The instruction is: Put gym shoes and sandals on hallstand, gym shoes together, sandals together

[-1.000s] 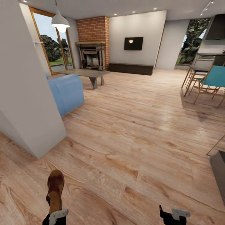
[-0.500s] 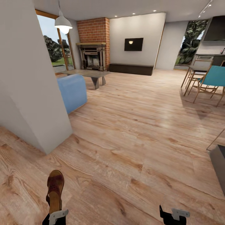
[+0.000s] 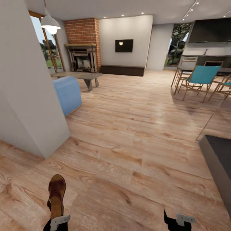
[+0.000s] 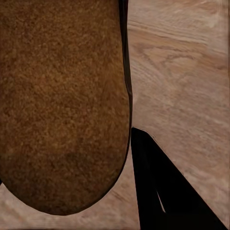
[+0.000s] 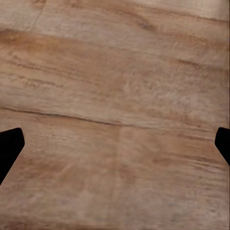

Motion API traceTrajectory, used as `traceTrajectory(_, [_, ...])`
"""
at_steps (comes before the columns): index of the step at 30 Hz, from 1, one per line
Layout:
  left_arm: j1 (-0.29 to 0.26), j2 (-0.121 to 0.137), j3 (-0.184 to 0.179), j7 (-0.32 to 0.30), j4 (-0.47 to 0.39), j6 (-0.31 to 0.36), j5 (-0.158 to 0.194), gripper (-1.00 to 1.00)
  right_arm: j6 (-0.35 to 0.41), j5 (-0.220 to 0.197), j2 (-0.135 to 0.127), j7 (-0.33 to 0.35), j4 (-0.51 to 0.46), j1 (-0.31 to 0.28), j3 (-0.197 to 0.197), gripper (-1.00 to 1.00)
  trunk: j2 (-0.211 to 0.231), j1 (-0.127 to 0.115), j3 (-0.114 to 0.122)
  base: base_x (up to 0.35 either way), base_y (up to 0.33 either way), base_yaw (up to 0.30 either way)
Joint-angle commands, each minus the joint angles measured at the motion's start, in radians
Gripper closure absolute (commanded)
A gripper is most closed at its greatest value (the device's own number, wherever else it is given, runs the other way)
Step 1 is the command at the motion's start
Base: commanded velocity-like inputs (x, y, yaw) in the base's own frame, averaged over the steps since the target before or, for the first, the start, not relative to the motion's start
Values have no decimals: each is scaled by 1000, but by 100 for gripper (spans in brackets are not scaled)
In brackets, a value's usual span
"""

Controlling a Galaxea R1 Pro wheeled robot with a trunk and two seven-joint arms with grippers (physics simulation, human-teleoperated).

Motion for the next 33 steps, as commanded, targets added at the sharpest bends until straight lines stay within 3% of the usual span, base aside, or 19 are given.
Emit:
traceTrajectory(1, [0, 0, 1, 6, 1, -2, -9, 100, -4, -1, 0, -1, 1, -1, -1, -100, 0, -1, -1, -242, 238, -267])
traceTrajectory(33, [0, 0, 2, 6, 1, -2, -9, 100, -3, -1, 0, -1, 1, 0, -1, -100, 0, -1, -1, -253, 230, -267])
